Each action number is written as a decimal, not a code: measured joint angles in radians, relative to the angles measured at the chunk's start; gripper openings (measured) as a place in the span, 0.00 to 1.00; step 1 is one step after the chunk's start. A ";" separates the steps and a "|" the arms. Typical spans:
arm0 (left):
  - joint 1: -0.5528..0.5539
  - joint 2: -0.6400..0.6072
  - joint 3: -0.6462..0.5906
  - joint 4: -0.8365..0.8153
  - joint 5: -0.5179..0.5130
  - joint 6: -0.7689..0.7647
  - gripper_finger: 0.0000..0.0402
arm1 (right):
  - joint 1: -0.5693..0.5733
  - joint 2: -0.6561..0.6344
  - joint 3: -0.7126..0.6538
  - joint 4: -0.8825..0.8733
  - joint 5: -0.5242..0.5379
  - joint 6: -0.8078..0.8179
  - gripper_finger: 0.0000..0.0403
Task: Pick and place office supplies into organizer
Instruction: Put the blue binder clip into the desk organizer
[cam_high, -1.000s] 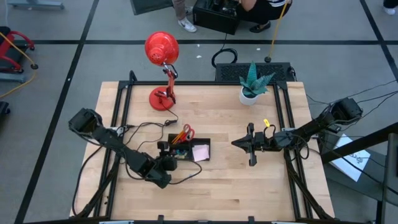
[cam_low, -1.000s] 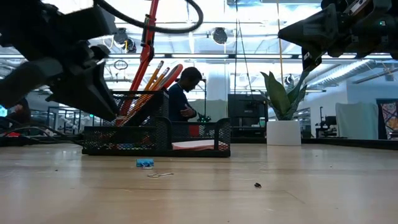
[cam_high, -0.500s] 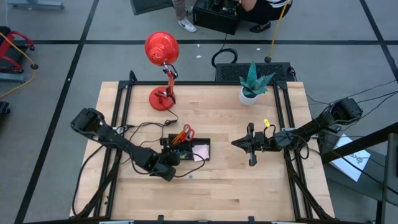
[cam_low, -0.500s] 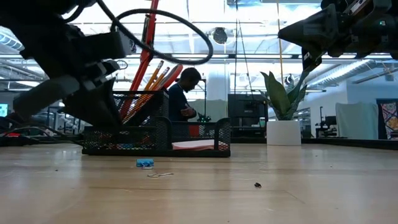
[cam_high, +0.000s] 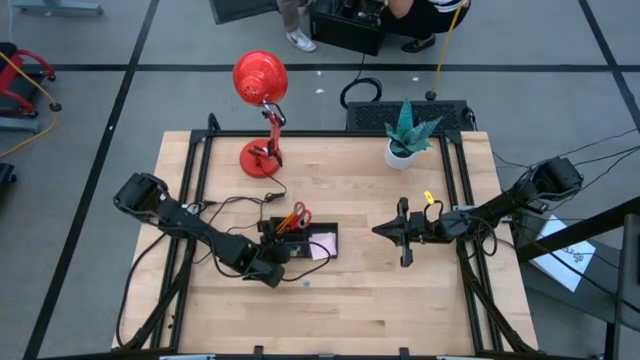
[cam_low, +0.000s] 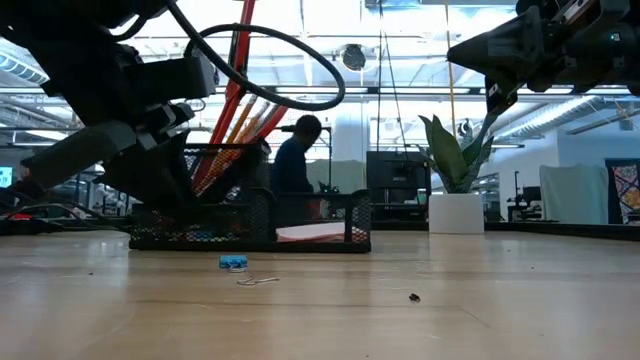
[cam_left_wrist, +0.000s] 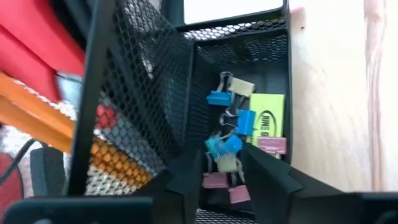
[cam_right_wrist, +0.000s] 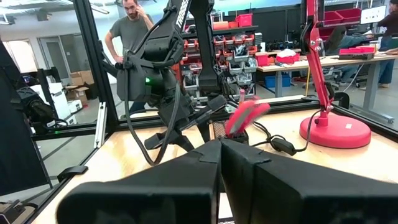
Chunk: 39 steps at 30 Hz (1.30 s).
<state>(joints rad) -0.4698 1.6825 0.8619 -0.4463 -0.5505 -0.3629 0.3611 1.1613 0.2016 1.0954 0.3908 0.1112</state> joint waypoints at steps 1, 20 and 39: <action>0.000 -0.001 0.000 0.000 -0.002 0.001 0.32 | 0.000 0.000 0.000 0.000 0.000 0.000 0.01; -0.013 -0.122 -0.001 0.008 -0.019 0.074 0.36 | 0.000 0.000 0.000 0.000 0.000 -0.003 0.01; -0.195 -0.069 0.060 0.299 0.178 0.273 0.37 | -0.002 0.000 0.000 0.004 0.000 -0.003 0.01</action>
<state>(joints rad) -0.6643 1.6132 0.9215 -0.1474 -0.3730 -0.0896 0.3592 1.1611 0.2016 1.0990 0.3908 0.1081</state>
